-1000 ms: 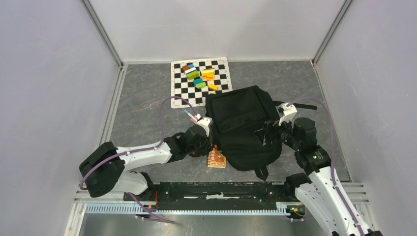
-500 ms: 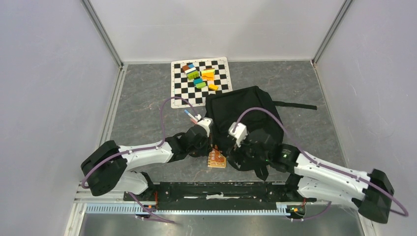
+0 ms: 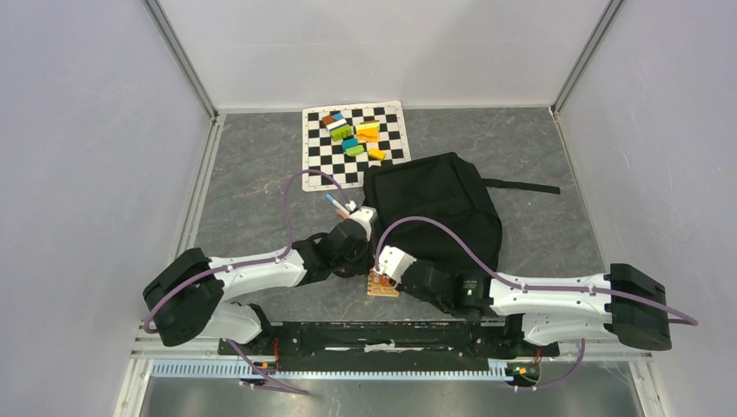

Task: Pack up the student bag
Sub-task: Zip the student bag at the center of the board.

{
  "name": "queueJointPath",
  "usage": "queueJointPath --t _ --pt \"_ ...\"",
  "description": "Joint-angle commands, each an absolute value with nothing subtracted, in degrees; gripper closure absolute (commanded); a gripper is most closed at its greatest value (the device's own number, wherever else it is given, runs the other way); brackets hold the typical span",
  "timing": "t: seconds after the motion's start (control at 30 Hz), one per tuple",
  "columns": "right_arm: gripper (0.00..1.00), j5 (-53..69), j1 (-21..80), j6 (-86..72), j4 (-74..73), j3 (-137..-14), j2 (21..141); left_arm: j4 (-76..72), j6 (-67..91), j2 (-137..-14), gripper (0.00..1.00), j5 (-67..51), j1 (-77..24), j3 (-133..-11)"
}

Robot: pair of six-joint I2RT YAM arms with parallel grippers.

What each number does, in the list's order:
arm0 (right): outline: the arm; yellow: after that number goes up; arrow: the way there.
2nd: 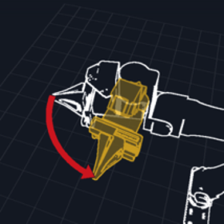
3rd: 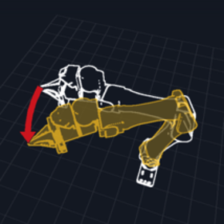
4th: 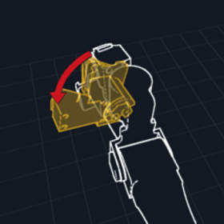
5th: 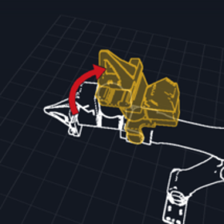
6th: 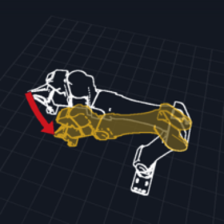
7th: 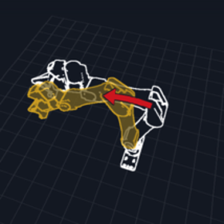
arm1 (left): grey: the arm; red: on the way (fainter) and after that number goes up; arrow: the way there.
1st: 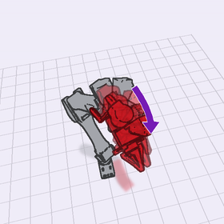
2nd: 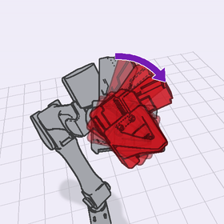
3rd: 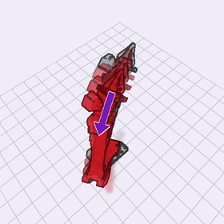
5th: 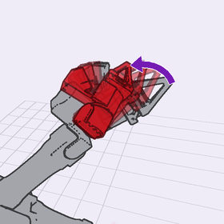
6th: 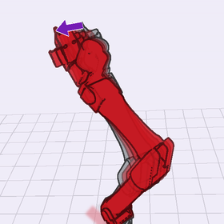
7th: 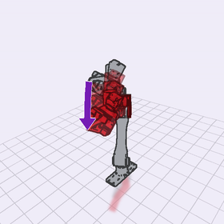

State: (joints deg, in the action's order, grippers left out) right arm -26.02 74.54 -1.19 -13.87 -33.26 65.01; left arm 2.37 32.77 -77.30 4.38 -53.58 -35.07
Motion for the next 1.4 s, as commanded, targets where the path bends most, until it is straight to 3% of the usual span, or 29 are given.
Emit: queueJointPath --t 0.0,0.1,0.13,0.9,1.23,1.27,1.33,1.37 --pt "0.72 -36.3 76.6 -1.7 -12.8 -36.2 64.2 4.0 33.8 -75.9 0.98 7.2 -53.0 -37.4" --pt "0.97 -36.8 77.4 -2.6 -14.7 -36.0 62.5 8.7 34.7 -76.4 0.98 11.3 -52.9 -39.7" --pt "1.0 -37.1 77.7 -3.0 -15.9 -36.0 62.2 9.6 34.9 -76.6 0.98 12.2 -52.7 -40.2" --pt "1.0 -33.5 85.0 -11.9 -28.1 -38.7 54.8 10.6 31.8 -78.1 0.98 14.8 -43.1 -45.9" --pt "1.0 -32.1 85.9 -14.1 -30.0 -39.5 52.7 6.5 28.4 -75.9 0.98 8.5 -41.9 -42.8" --pt "0.9 -32.8 86.0 -14.6 -30.0 -39.9 52.6 6.2 27.4 -74.9 0.98 7.4 -41.9 -42.1" --pt "0.45 -35.5 86.0 -17.4 -31.1 -41.5 52.0 6.6 25.4 -72.3 0.94 5.3 -41.9 -40.7" --pt "0.27 -37.8 86.0 -19.6 -32.3 -42.9 51.4 7.6 24.7 -70.5 0.77 4.7 -41.9 -40.3"
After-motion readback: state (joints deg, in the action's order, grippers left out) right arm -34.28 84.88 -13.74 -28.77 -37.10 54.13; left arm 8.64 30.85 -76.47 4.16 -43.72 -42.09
